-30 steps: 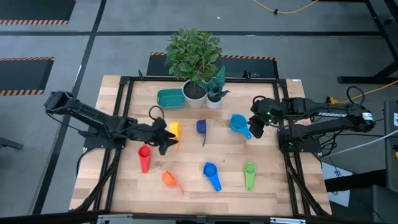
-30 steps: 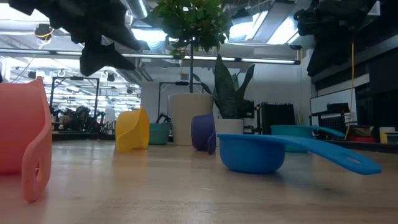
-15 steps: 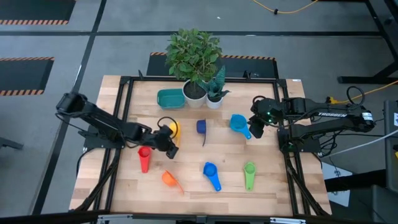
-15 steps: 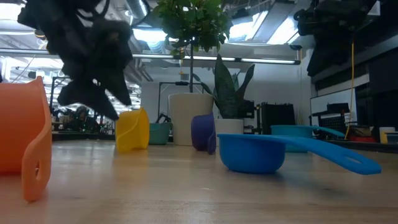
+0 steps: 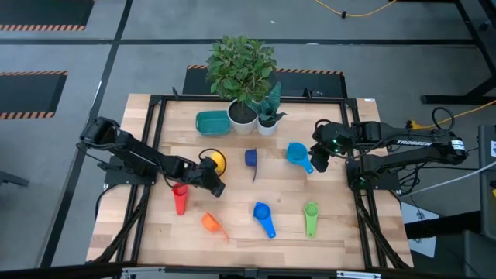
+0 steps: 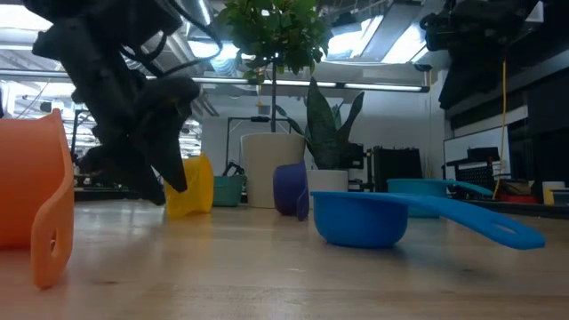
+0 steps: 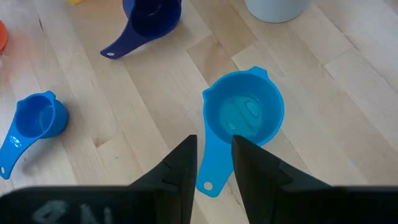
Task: Nest measuring cups in basket
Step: Stack the yellow measuring cup on top of the top light blue measuring cup
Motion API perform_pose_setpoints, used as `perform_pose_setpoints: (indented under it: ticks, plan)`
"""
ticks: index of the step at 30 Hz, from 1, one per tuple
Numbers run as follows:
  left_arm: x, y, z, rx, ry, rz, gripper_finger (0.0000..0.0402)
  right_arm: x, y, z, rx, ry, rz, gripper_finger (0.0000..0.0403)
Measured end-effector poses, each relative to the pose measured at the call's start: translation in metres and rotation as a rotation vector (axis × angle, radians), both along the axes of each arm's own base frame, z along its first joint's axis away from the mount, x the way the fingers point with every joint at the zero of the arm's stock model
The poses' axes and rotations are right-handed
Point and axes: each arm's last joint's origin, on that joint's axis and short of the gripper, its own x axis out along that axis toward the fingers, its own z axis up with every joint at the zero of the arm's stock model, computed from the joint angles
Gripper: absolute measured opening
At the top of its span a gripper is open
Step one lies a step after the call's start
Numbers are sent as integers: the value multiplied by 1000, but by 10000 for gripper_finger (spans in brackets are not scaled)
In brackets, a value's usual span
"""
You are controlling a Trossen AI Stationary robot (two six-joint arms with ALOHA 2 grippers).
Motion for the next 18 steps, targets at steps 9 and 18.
perform_pose_setpoints:
  ticks: [9,18]
  plan:
    - [6,6,-11,-3,22,23,198,0,0,0,0,0,0,106]
    - [6,6,-11,-1,24,25,172,0,0,0,1,-1,-1,106]
